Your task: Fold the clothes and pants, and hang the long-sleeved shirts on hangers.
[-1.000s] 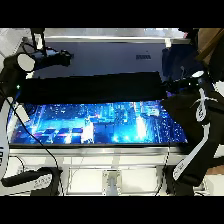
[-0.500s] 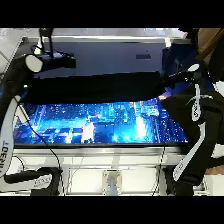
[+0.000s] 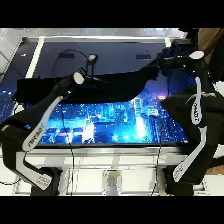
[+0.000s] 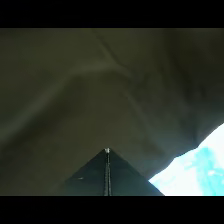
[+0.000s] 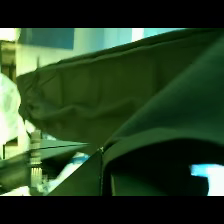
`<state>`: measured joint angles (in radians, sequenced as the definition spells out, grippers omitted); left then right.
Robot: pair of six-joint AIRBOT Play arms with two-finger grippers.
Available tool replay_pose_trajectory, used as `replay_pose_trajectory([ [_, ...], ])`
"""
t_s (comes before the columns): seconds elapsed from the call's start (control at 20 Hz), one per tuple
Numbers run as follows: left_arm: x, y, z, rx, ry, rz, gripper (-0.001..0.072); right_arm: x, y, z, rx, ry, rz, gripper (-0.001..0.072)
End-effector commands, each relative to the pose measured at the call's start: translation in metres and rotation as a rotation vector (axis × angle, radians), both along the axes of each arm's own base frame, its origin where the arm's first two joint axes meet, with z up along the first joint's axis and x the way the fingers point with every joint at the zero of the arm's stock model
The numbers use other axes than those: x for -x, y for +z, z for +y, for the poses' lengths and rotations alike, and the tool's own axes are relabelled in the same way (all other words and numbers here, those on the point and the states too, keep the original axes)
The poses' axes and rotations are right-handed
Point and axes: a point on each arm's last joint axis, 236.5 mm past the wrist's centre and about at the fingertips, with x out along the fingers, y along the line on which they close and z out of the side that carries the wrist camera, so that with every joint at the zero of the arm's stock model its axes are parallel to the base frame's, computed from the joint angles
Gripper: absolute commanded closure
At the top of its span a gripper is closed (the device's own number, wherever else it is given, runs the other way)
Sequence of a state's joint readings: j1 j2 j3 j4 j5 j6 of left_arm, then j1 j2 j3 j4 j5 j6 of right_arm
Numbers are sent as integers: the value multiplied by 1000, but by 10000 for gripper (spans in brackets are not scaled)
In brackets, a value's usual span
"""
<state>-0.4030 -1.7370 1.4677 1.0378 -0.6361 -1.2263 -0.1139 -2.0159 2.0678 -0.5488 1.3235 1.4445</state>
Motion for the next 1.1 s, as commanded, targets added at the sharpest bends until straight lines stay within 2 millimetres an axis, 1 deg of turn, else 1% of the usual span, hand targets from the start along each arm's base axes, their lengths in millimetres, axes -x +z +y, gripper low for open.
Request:
replay_pose_trajectory([
  [0.0,0,-19,-5,6,7,29,689,6,21,67,-24,61,-61,705],
  [0.05,-7,-10,7,12,29,17,689,7,20,86,-14,74,-76,705],
  [0.15,-21,19,45,24,88,-11,689,9,18,126,14,89,-120,705],
  [0.25,-31,54,96,38,162,-36,689,12,9,162,69,106,-167,706],
  [0.35,-32,88,145,45,228,-59,689,23,-7,203,97,146,-187,706],
  [0.45,-27,118,188,49,286,-84,689,37,-27,244,120,203,-219,708],
  [0.5,-22,131,205,49,308,-94,689,43,-39,265,125,224,-234,708],
  [0.55,-18,142,220,47,328,-105,689,47,-49,282,127,230,-250,708],
  [0.65,-9,158,243,29,343,-129,689,51,-67,312,135,228,-298,708],
  [0.75,-3,166,256,27,362,-133,689,50,-79,334,135,199,-342,708],
  [0.85,0,167,261,17,356,-131,689,47,-81,348,129,156,-383,706],
  [0.9,1,165,260,10,346,-128,689,45,-76,353,120,137,-401,633],
  [0.95,2,164,260,9,343,-123,689,45,-66,357,87,120,-398,300],
  [1.0,2,164,259,9,342,-122,689,49,-57,360,52,120,-380,221],
  [1.05,2,164,259,9,341,-122,689,54,-49,360,49,144,-387,221],
])
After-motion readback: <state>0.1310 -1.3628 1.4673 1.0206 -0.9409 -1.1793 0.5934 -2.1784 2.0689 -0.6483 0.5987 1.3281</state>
